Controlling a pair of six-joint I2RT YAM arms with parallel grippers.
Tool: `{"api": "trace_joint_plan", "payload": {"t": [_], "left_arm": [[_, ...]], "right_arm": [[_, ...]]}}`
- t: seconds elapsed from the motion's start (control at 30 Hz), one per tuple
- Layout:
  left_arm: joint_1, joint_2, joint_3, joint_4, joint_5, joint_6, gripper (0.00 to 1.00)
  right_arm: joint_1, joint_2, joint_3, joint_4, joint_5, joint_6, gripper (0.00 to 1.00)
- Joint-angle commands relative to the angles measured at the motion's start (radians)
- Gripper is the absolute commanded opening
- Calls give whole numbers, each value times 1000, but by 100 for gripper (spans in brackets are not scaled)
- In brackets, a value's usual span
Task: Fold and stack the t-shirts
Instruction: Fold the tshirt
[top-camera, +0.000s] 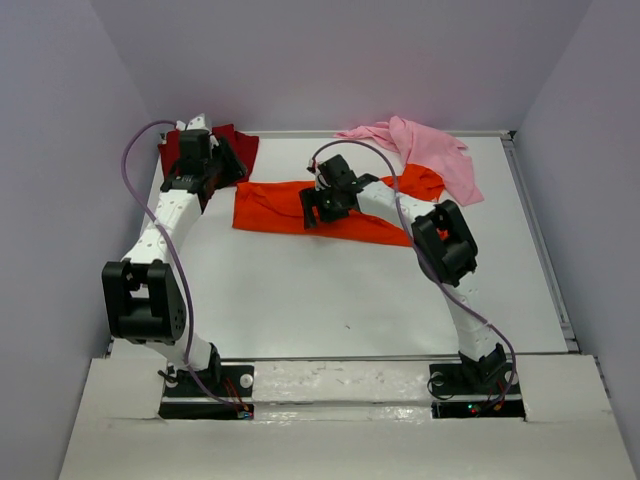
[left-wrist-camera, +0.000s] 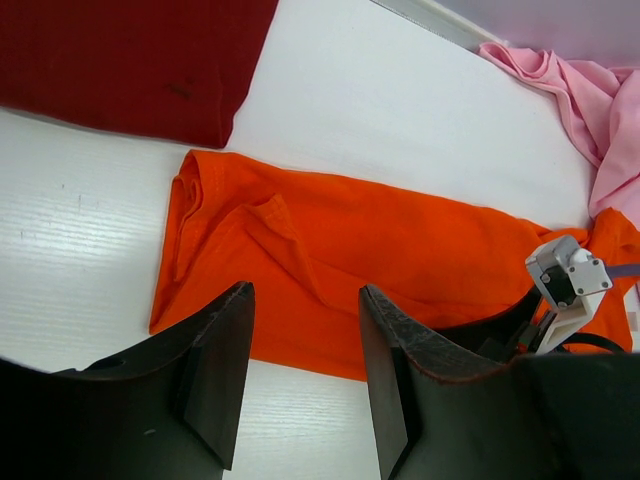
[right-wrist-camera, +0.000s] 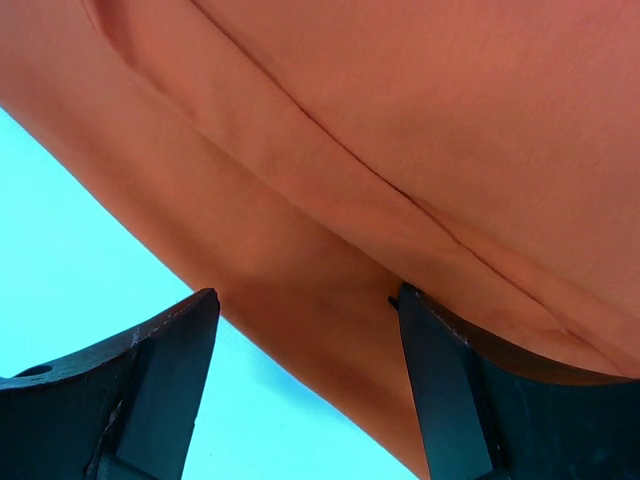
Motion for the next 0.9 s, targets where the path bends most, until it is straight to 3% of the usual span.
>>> {"api": "trace_joint_plan", "payload": {"t": [0.0, 0.87], "left_arm": [[-4, -56, -12, 38, 17, 5, 56], [-9, -53, -18, 42, 17, 9, 56]], "right_arm": [[5, 25, 51, 23, 59, -35, 78], [-13, 113, 218, -27, 116, -87, 79]]}}
